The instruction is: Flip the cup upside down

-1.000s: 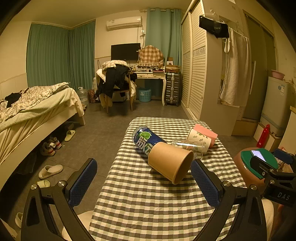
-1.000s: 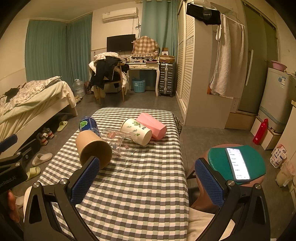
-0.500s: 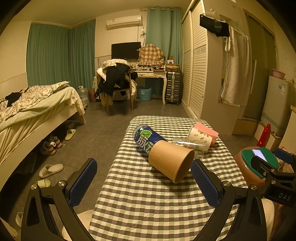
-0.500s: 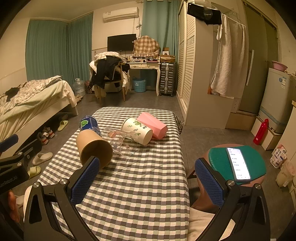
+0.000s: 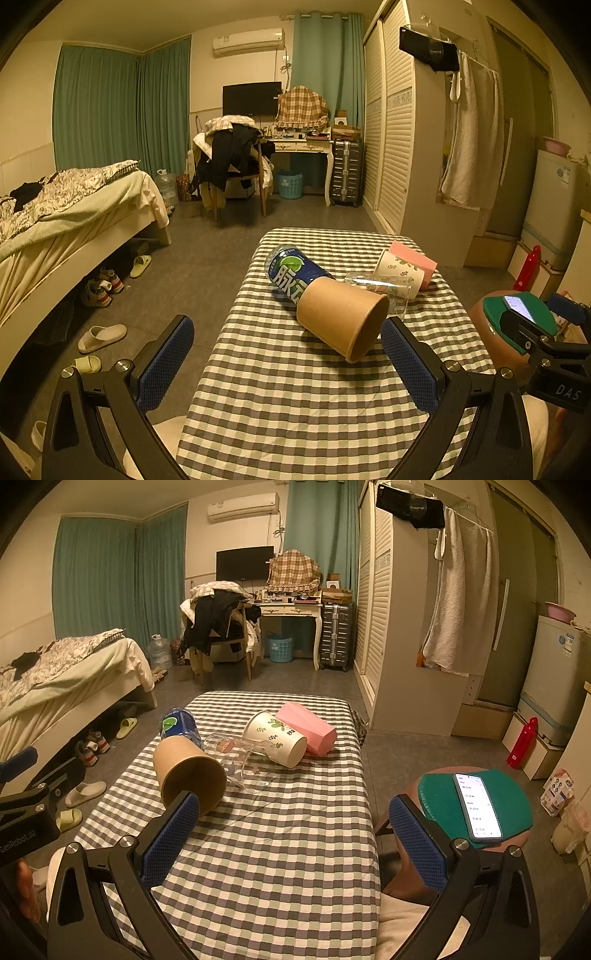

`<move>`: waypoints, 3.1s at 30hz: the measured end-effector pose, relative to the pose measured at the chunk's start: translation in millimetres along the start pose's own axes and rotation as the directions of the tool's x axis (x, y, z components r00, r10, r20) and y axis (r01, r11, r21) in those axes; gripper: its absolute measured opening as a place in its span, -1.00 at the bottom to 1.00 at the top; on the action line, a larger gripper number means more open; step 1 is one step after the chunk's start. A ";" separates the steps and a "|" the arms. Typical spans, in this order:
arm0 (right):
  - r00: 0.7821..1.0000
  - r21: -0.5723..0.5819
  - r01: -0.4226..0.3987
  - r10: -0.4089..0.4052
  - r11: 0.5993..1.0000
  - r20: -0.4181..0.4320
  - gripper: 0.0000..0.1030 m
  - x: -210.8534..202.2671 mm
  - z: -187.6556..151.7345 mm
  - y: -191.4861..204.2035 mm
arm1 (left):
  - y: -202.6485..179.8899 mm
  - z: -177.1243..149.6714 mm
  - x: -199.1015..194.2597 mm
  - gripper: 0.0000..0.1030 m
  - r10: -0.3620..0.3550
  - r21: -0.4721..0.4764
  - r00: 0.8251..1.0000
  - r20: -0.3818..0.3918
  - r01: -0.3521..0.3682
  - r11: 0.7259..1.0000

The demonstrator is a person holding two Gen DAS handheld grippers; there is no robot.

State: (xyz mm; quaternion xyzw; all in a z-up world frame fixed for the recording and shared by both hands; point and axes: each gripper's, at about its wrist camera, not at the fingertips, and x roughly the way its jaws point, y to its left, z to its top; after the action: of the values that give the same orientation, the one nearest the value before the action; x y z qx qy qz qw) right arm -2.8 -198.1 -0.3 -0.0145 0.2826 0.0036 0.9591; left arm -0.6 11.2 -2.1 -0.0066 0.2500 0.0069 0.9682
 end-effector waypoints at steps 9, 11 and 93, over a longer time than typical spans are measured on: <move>1.000 -0.011 -0.005 0.005 1.000 0.002 0.99 2.9 0.8 -2.1 | 0.0 -16.1 8.2 1.00 0.005 -0.004 1.000 -0.010 -0.005 1.000; 1.000 -0.013 -0.008 0.008 1.000 0.001 0.99 3.1 1.6 -2.2 | -0.2 -15.8 8.8 1.00 0.005 -0.005 1.000 -0.012 -0.005 1.000; 0.661 -0.281 -0.490 0.141 0.825 -0.737 0.35 120.7 17.4 52.0 | 55.9 -4.1 68.9 1.00 0.034 -0.128 0.991 -0.130 -0.051 0.991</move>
State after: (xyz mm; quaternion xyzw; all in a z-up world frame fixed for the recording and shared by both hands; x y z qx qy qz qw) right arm 107.2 -145.7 -52.5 -0.1889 0.6060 0.2360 0.7358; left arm 56.8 67.7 -39.6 -0.0651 0.3104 0.0436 0.9474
